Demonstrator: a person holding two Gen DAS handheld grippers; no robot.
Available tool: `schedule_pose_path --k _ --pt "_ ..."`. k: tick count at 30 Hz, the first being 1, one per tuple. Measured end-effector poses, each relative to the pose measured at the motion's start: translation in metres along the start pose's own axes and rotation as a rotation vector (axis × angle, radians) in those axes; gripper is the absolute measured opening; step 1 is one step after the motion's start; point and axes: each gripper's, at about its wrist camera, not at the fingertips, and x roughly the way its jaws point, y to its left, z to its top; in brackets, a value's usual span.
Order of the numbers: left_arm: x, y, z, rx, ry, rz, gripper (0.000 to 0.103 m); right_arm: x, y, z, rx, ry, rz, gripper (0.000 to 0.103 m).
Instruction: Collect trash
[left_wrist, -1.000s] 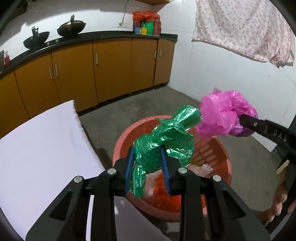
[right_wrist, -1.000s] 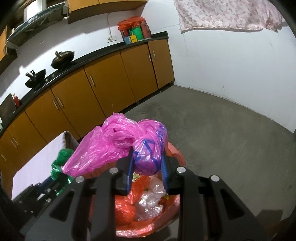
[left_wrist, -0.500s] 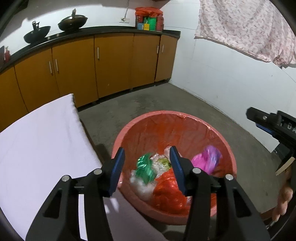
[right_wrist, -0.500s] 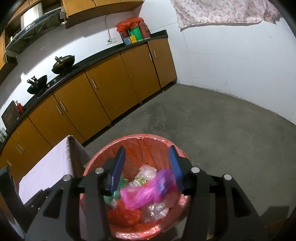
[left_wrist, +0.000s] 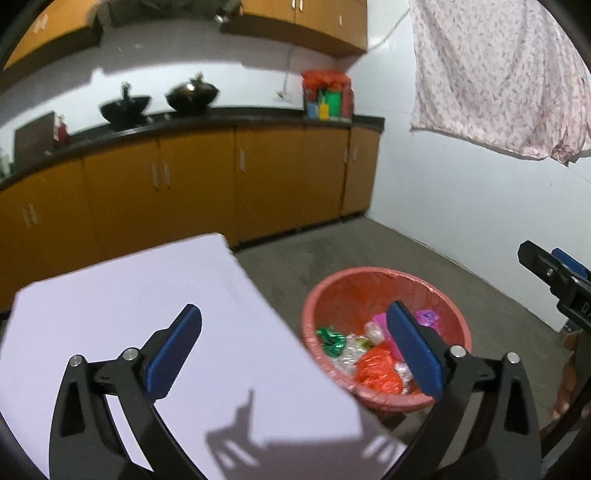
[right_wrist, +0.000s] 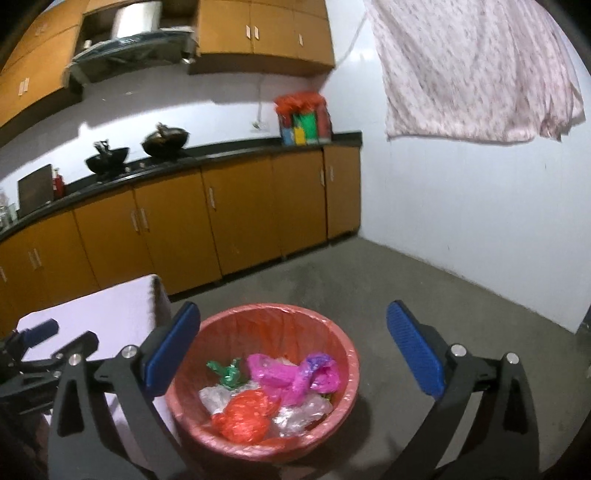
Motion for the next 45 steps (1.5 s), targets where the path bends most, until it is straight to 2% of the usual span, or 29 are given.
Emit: schedule_pose_path --k 5,8,18,28,45 --pt "-0.048 0.018 -0.011 -0.013 -0.063 0.087 0.101 -0.033 0.025 -0.003 -0.063 0.003 0.003 0.099" --pt "-0.074 0.029 -0.021 -0.026 -0.089 0.149 0.101 -0.054 0.039 -0.006 -0.083 -0.007 0.040 0.099" --pt "-0.122 0.036 -0.046 -0.018 -0.129 0.281 0.101 -0.106 0.064 -0.026 -0.132 -0.038 0.005 0.099" --pt "-0.142 0.033 -0.061 -0.018 -0.165 0.300 0.101 -0.130 0.065 -0.046 -0.107 -0.038 0.024 0.099" --pt "-0.158 0.038 -0.068 -0.045 -0.201 0.307 0.101 -0.146 0.063 -0.040 -0.101 -0.080 0.035 0.099"
